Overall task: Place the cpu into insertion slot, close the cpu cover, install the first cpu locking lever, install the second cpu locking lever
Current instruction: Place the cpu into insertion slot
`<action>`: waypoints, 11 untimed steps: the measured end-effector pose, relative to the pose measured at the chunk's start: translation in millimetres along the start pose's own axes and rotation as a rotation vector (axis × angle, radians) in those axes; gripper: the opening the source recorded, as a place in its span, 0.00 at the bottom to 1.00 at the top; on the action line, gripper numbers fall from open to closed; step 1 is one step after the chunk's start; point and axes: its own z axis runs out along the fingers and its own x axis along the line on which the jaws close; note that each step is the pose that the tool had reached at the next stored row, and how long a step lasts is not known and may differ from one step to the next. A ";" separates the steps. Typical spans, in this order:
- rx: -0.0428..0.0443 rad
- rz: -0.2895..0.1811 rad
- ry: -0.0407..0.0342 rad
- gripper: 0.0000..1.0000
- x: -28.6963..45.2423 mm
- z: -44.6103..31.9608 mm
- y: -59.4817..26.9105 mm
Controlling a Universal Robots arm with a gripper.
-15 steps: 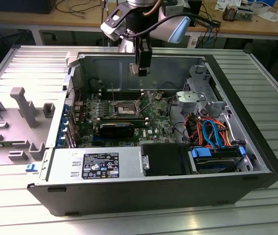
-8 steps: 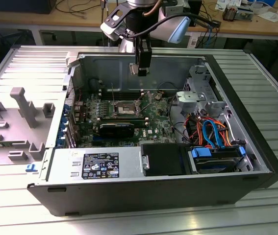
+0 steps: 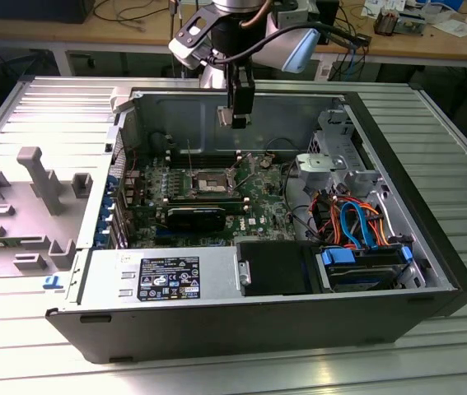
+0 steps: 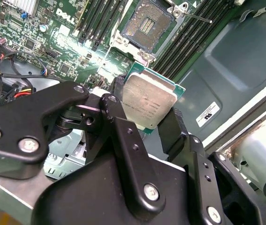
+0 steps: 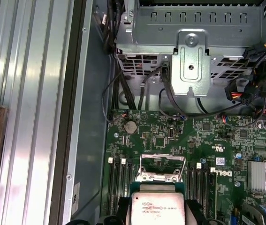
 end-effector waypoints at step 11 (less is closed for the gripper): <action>-0.0002 0.015 -0.0033 0.54 0.4 24.9 -16.5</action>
